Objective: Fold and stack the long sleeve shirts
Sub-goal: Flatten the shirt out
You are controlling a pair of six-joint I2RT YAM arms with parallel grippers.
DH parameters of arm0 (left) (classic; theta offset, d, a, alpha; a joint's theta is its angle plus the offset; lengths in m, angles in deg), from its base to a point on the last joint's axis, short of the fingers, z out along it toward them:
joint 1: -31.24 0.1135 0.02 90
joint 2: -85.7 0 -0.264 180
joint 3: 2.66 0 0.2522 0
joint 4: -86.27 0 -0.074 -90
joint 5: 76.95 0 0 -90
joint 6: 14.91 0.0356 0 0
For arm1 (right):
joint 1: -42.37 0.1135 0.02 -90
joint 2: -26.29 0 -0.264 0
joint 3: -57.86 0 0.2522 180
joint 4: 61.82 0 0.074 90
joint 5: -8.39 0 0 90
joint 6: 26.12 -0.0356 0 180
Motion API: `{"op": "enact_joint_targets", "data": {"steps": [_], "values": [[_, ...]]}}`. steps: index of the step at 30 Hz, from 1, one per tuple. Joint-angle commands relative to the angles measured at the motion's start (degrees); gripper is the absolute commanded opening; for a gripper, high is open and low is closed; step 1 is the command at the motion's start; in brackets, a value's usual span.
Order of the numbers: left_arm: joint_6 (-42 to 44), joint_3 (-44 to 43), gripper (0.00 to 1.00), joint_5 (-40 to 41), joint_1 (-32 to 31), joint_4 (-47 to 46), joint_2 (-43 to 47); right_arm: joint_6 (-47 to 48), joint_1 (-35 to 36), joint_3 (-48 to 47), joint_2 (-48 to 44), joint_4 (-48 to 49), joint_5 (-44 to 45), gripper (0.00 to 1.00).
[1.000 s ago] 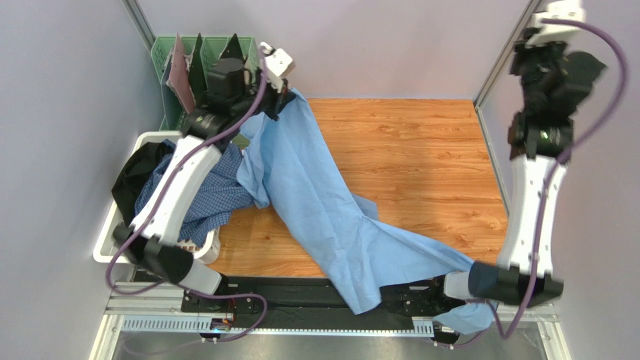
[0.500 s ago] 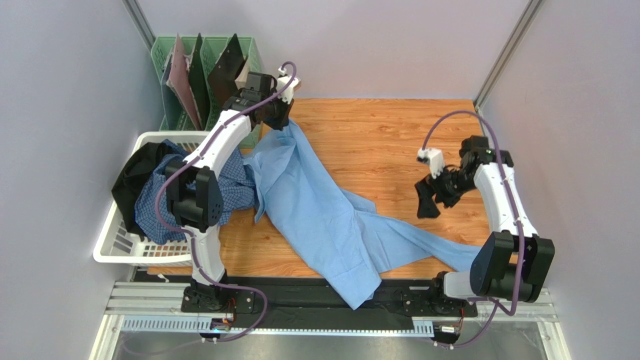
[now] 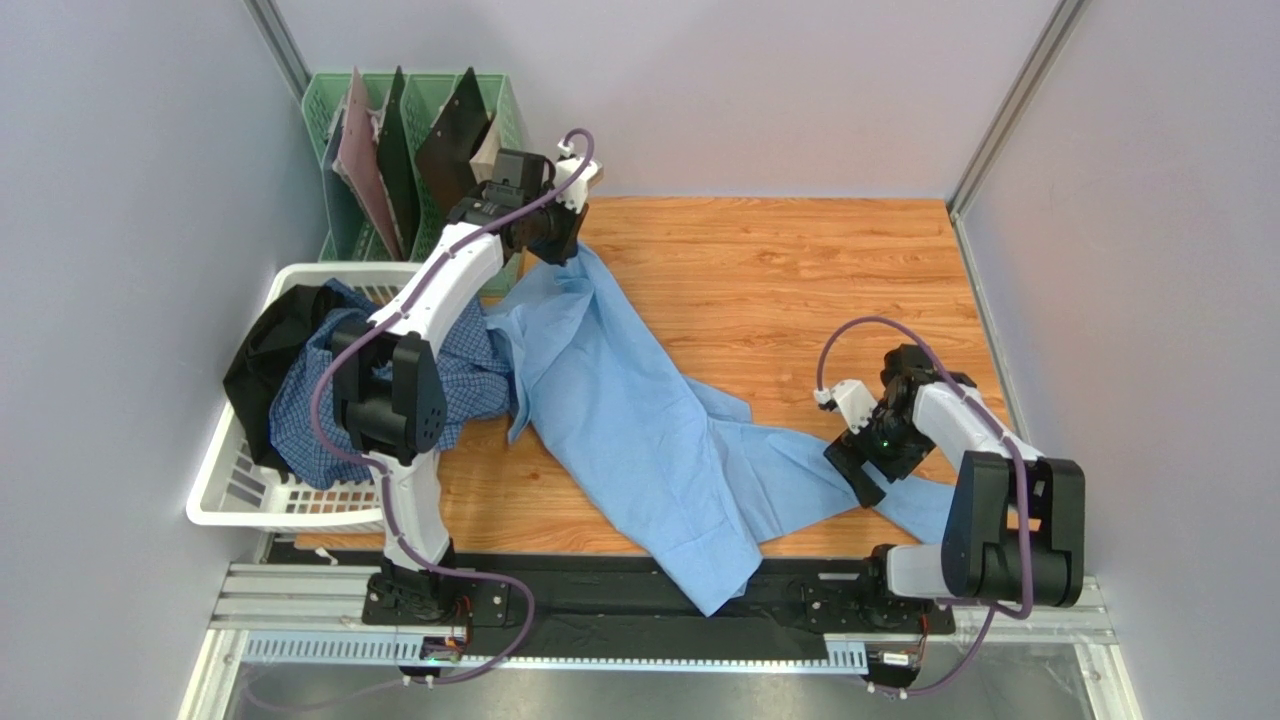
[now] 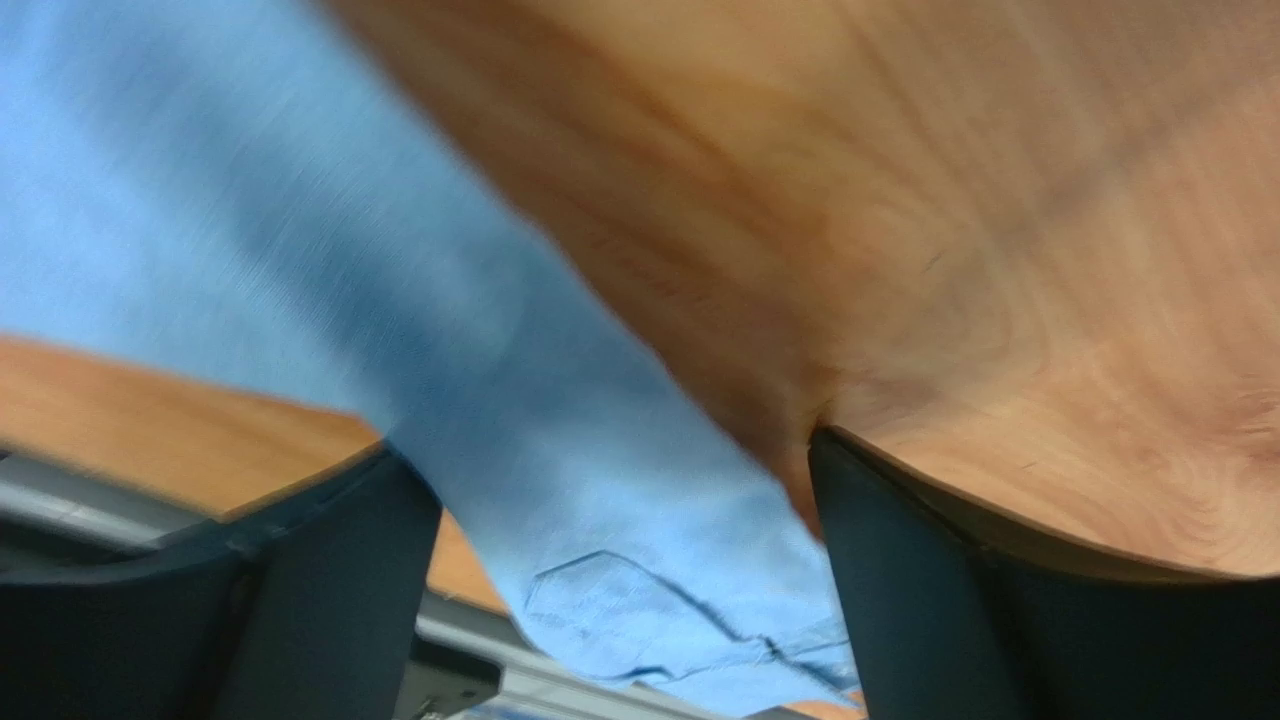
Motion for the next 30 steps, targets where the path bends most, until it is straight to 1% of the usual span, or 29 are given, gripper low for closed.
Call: {"op": "enact_joint_targets", "data": {"steps": [1,2,3,4,5,6,8,9,10,13,14,15,16,17,18,19,20,21,22,23,24,25,26,27,29,30], "values": [[-0.9,0.7,0.00,-0.3,0.3,-1.6,3.8,-4.2,1.1,3.9,2.3,14.6,11.0,0.70],[-1.1,0.8,0.00,-1.2,0.3,-1.7,3.9,-5.2,1.1,4.3,3.5,15.1,11.3,0.56],[-1.5,0.8,0.00,-1.6,0.4,-1.5,4.5,-6.1,1.2,3.1,4.0,15.2,11.6,0.37],[-1.7,0.7,0.00,-3.1,0.3,-1.4,4.7,-7.2,0.8,1.6,4.2,14.9,12.9,0.00],[-1.7,0.5,0.00,-4.2,0.4,-1.1,5.2,-8.0,0.2,-0.4,3.3,14.2,12.8,0.00],[-1.6,0.3,0.00,-5.0,0.4,-0.9,6.4,-9.6,-1.8,-6.0,2.3,12.4,11.5,0.00],[-1.1,0.0,0.00,-6.9,0.4,-0.6,7.8,-11.9,-4.0,-12.8,-0.3,11.6,11.1,0.00],[-0.5,-0.2,0.00,-7.6,0.4,-0.5,9.5,-14.0,-6.3,-17.3,-2.5,11.2,10.8,0.00],[-0.3,-0.2,0.00,-8.7,0.4,-0.4,10.3,-15.4,-7.4,-25.6,-3.1,11.0,9.8,0.00],[1.2,0.1,0.00,-11.4,0.2,-0.6,14.5,-22.6,-11.8,-39.4,-3.4,9.7,7.3,0.00],[1.7,0.5,0.00,-12.1,0.1,-0.8,15.8,-24.3,-12.9,-48.5,-3.1,9.3,6.8,0.00],[2.3,1.2,0.00,-12.7,-0.1,-0.8,18.3,-26.3,-15.3,-52.0,-3.0,9.1,6.5,0.00],[3.0,1.8,0.00,-15.1,-0.8,-0.6,19.8,-29.9,-16.7,-55.8,-3.3,8.9,6.2,0.00],[3.6,2.6,0.00,-16.8,-1.2,-0.1,21.5,-31.7,-18.2,-60.8,-3.8,8.8,4.0,0.00],[4.3,5.0,0.00,-18.9,-1.6,0.1,25.6,-33.0,-20.9,-62.9,-4.5,9.1,3.5,0.00],[5.5,6.4,0.00,-21.4,-2.9,0.1,28.1,-35.8,-22.5,-64.4,-6.8,9.2,2.3,0.00],[5.9,8.0,0.00,-22.3,-3.6,-0.2,30.6,-36.9,-23.9,-66.3,-8.4,9.4,1.6,0.00],[6.2,10.8,0.00,-23.3,-4.4,-0.6,36.0,-38.0,-26.7,-66.4,-10.5,10.5,1.0,0.00],[5.8,12.2,0.00,-25.3,-5.7,-1.2,38.7,-39.1,-27.7,-66.1,-12.6,11.4,0.3,0.00],[4.9,13.4,0.00,-25.8,-6.2,-2.2,41.2,-40.4,-28.5,-65.5,-17.6,12.4,0.6,0.00],[3.6,14.8,0.00,-26.6,-6.5,-2.8,45.5,-40.7,-29.1,-63.9,-20.3,15.1,1.1,0.00],[2.5,15.3,0.00,-28.4,-6.8,-3.2,47.3,-41.2,-29.1,-62.7,-22.9,16.9,2.6,0.00],[1.2,15.7,0.00,-28.6,-7.2,-3.6,50.6,-41.7,-29.1,-61.9,-28.0,18.7,3.2,0.00],[0.9,15.8,0.00,-28.8,-8.0,-3.6,51.8,-42.0,-29.0,-61.2,-29.9,22.1,4.5,0.00],[-1.1,14.7,0.00,-28.9,-8.5,-4.7,54.5,-42.8,-29.1,-62.4,-32.4,24.0,5.3,0.00],[-2.8,14.2,0.00,-28.7,-8.4,-5.6,54.8,-43.0,-29.1,-65.1,-32.2,24.8,7.8,0.00]]}}
